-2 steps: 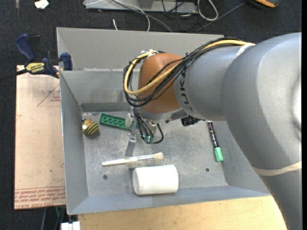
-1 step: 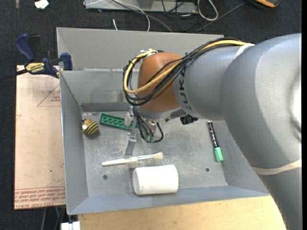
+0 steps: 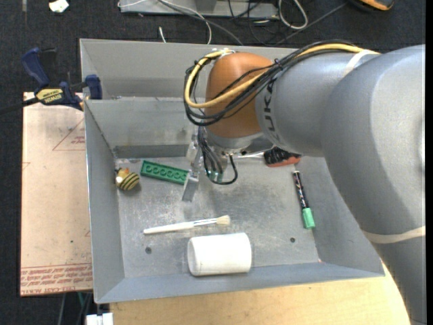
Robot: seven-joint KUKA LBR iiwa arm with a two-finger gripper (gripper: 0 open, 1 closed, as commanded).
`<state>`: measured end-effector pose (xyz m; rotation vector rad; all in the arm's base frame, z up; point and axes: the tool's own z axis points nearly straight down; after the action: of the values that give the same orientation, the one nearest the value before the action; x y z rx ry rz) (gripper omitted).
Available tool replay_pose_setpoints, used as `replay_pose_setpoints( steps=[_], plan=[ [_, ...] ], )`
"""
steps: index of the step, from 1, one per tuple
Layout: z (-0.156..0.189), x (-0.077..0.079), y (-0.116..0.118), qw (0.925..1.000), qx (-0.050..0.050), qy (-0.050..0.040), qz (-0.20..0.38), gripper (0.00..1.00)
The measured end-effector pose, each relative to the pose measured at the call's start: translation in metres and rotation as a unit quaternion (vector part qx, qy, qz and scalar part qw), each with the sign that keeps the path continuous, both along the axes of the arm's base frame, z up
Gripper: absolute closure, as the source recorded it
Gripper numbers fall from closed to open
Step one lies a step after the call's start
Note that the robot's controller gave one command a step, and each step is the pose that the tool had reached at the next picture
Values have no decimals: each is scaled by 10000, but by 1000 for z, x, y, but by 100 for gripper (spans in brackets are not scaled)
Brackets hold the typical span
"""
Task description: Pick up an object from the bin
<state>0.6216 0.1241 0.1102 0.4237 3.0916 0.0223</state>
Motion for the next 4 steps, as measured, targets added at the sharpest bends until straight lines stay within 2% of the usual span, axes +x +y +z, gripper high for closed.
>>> replay_pose_setpoints(
  steps=[1,2,3,4],
  plan=[
    [29,21,-17,9932,-24,-29,1166,0],
    [14,27,15,9988,-2,-38,494,0],
    [-42,19,37,9999,4,-20,-144,0],
    [-39,2,31,9995,29,-58,-313,100]
  ],
)
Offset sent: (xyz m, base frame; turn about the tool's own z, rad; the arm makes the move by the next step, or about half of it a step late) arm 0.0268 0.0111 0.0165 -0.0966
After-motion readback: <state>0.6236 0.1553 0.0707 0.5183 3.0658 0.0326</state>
